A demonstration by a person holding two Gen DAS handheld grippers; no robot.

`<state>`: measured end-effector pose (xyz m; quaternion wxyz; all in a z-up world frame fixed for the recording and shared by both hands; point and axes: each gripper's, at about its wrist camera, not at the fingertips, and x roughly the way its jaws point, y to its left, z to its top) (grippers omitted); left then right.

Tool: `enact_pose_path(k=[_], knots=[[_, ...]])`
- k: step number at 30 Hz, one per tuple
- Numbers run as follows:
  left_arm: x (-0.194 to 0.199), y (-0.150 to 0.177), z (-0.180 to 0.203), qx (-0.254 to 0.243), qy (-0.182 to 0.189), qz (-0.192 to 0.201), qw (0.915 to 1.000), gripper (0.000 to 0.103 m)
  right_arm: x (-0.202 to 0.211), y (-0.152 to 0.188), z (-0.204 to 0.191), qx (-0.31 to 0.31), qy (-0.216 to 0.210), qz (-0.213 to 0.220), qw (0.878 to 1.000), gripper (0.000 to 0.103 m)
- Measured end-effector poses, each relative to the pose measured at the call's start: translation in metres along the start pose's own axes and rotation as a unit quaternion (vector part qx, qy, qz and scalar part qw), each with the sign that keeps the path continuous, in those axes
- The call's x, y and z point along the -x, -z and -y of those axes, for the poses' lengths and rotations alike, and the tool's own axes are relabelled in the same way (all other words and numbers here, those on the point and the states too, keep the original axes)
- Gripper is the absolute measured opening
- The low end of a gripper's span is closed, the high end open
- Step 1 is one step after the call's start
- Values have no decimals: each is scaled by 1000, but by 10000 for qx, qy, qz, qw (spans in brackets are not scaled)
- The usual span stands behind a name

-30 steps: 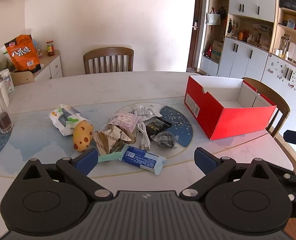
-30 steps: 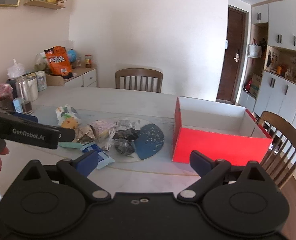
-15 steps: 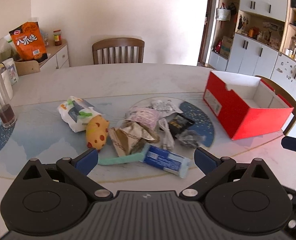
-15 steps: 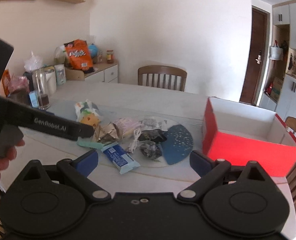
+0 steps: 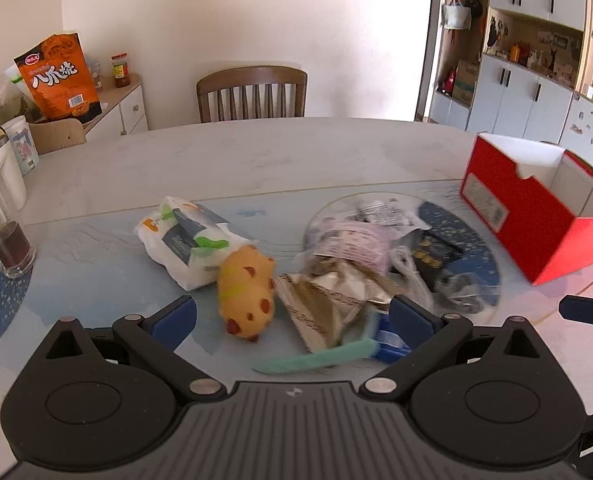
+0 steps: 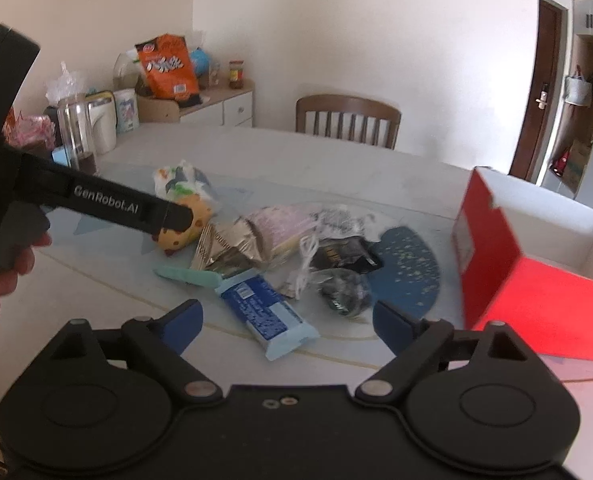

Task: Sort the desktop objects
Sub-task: 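Grasp the blue snack bar with the right tool while the left tool grasps the yellow hamster toy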

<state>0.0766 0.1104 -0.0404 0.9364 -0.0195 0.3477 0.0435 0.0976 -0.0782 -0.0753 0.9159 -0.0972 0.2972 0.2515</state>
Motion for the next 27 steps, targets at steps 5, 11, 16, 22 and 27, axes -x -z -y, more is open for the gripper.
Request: enact_pose_path(k=[5,11,16,22,27], knots=[[-29,-4,-16,-5,12,-157,9999,103,-28,1,-8,107,-45,-142,9998,89],[-55,-4,-27,-47,-6,-310,9995,102,-63,4,-10,107,-52,-389,9992,85],[-69,-3,-36,46,-53,-426,9991,102,-87,7,-1,55,-130,-667,9977,80],[-78,-4,-40,-1,-17,-456,9990,96,-102,6,2,0,-291,-838,9961,75],[-85,-4,-38,-31,97,-527,9986,86,-103,4,0,39,-375,-839,9958,71]])
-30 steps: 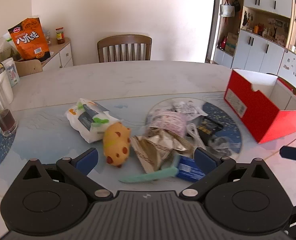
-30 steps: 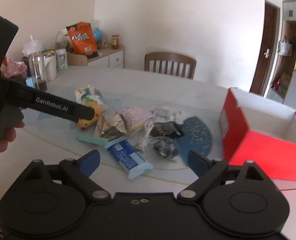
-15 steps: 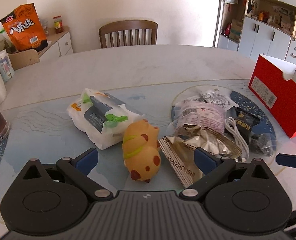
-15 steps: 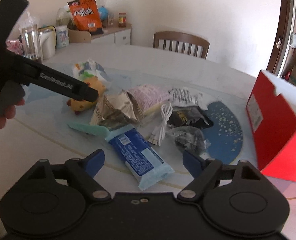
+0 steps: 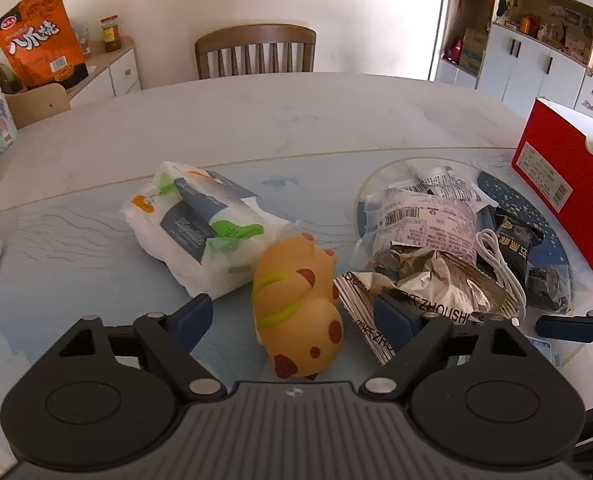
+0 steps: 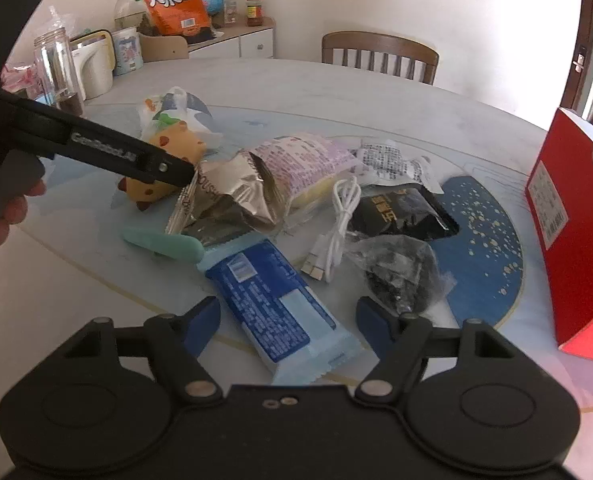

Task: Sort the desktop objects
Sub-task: 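Grasp the blue snack bar with the right tool while the left tool grasps the yellow hamster toy, then carry the blue bar with the right tool while the left tool carries the toy toward the red box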

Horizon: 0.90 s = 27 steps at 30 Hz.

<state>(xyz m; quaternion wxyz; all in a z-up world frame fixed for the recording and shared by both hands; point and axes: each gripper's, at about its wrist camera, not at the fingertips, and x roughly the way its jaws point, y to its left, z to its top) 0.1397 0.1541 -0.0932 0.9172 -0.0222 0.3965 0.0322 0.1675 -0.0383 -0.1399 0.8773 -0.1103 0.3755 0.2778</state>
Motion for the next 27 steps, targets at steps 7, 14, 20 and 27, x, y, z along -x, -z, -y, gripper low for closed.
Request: enact_pose_path(k=[7,14,20,27], knots=[[-5,-1,1,-33,64,-82,9999,72,3,-1,-4,76,-84,7,9999,56],[-5,-1,-1,-33,179,-83,9998,61,3,-1,-4,79,-67,6,9999,49],[-5,-1,-3,31,215,-74,9997,55,2,-3,-7,76,16,-6,10000,44],[-7,1,-9,130,223,-201,9995,46,5,-4,-11,42,87,-80,9999,40]])
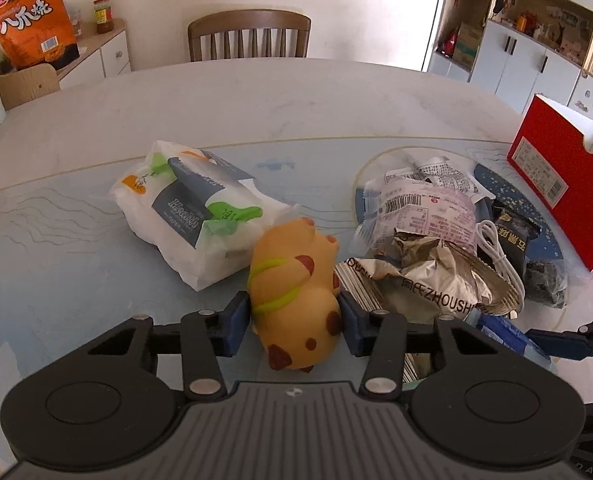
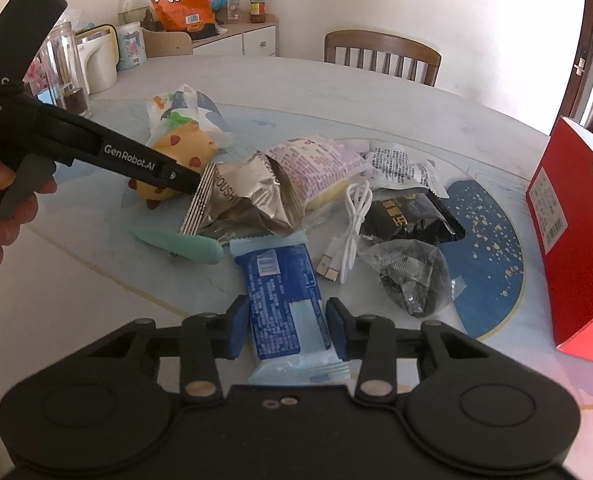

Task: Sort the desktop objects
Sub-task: 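Carry the blue bar with the right tool while the left tool carries the toy toward the red box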

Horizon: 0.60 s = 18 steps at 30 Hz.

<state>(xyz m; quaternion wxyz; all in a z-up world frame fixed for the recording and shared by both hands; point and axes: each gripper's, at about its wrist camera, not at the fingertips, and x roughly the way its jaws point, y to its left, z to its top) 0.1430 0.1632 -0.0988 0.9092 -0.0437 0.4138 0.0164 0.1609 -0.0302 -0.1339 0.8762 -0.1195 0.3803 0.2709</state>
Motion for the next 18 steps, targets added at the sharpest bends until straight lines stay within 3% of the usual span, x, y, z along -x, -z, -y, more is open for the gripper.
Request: enact_pose_path(k=[18], knots=[[26,10,-8,-49,339,-49,9994,43,36,7,-2,-259,164,-3,9995,37]])
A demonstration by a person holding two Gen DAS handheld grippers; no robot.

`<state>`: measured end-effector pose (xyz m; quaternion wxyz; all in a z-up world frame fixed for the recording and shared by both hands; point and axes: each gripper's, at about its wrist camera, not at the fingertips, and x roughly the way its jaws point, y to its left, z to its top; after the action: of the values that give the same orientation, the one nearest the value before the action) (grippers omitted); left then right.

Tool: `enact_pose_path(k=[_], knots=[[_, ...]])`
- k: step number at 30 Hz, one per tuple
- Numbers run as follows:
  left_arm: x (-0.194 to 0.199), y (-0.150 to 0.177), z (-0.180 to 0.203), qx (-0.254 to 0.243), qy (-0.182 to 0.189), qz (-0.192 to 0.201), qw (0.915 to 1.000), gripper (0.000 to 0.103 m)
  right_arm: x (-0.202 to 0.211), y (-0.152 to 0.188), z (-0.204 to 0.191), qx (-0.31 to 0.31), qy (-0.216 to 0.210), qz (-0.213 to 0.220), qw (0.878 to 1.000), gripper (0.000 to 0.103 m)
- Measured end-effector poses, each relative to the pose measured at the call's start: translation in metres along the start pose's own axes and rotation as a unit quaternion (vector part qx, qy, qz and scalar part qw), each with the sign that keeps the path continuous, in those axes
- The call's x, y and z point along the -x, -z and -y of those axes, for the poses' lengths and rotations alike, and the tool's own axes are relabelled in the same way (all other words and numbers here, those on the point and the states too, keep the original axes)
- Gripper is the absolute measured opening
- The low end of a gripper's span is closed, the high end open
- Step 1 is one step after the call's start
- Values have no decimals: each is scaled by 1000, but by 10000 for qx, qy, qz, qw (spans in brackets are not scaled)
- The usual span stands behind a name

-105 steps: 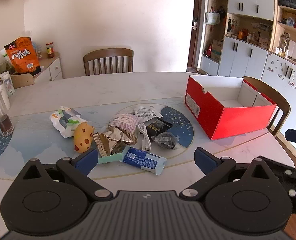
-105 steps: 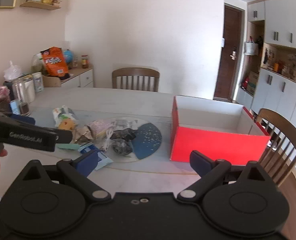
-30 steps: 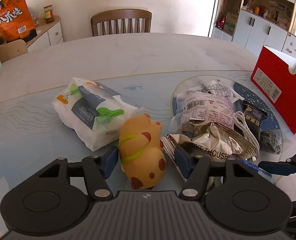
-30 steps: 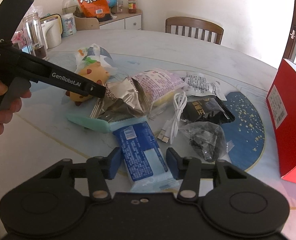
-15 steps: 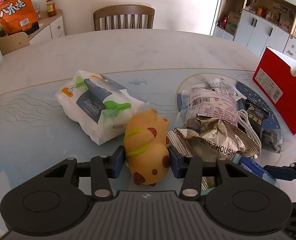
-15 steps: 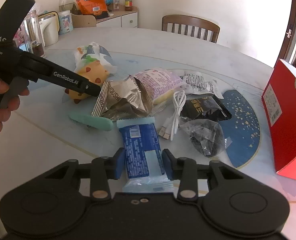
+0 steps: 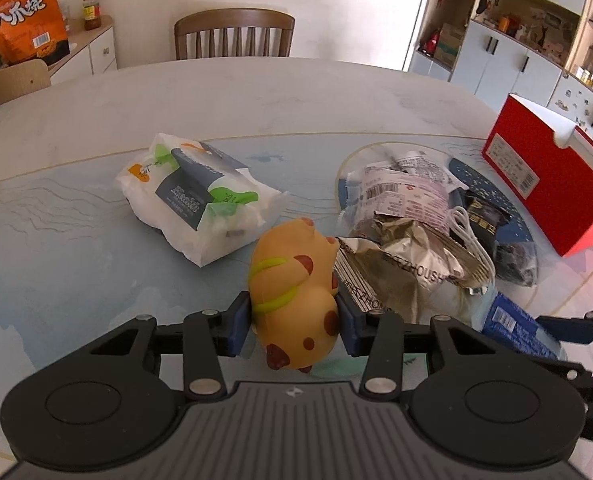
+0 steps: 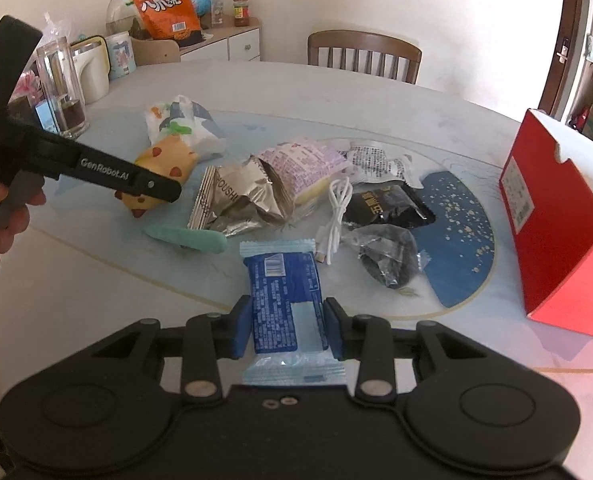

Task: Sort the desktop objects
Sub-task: 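Carry the blue bar with the right tool while the left tool carries the toy toward the red box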

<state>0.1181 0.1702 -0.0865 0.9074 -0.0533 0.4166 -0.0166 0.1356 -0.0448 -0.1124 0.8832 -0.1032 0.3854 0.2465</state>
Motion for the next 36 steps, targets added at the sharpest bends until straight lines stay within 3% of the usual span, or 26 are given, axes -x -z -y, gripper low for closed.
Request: enact_pose_path(k=[7,21,36], knots=[[24,-5,10,-308,75,132,9994,43,24,-6,2,-181,114,183,9996,37],[53,-18,55,-803,622,156,9947,44,74,-27,20,-686,391,673,9946,37],[66,-35,125,-1059,764,168,9913,44,107,-20,79,-864,564,666,9924,37]])
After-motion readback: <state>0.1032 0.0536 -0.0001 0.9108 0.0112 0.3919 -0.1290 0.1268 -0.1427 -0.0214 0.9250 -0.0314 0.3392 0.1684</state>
